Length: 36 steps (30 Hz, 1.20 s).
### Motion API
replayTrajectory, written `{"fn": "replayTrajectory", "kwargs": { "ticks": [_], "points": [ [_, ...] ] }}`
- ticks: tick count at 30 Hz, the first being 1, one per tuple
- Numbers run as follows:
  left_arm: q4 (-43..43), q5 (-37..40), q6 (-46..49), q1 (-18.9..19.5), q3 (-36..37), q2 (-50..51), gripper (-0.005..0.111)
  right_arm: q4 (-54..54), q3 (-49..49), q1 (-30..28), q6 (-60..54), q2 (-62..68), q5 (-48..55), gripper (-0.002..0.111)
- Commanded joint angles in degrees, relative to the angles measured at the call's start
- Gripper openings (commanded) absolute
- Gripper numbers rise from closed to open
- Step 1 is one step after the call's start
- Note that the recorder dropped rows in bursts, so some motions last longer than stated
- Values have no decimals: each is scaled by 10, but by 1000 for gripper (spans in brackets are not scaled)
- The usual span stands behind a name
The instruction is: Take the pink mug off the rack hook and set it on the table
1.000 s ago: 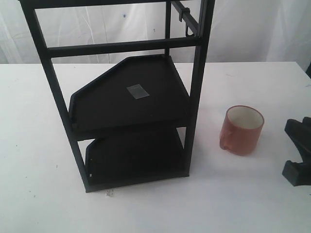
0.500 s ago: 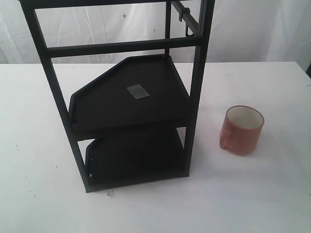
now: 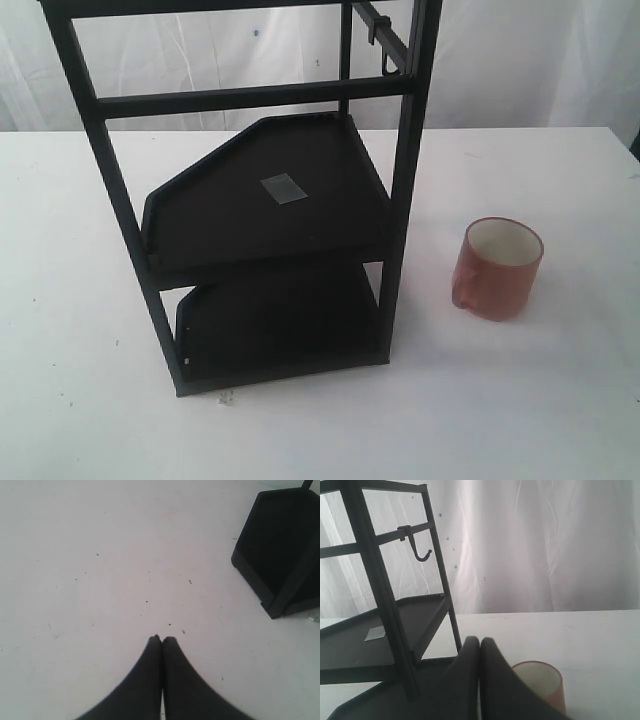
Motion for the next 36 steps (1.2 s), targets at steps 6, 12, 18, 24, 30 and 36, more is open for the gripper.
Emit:
{"fn": "replayTrajectory", "kwargs": {
  "ticks": [6,12,18,24,30,36],
  "points": [
    [-4,-1,-1,-1,1,-3,0,0,-5,0,-7,-3,-10,0],
    [-4,-1,-1,-1,1,-3,0,-14,-14,-1,-33,-3,-89,0],
    [-4,-1,-1,-1,1,-3,0,-23,-124,-66,-82,20,68,0],
    [-4,-1,-1,-1,1,-3,0,-34,-179,-122,-87,24,117,0],
    [-4,-1,-1,-1,1,-3,0,-38,-200,-175,-102,11,167,0],
    [-4,-1,-1,-1,1,-3,0,-36,-185,-202,-103,-27,190,0]
  ]
}}
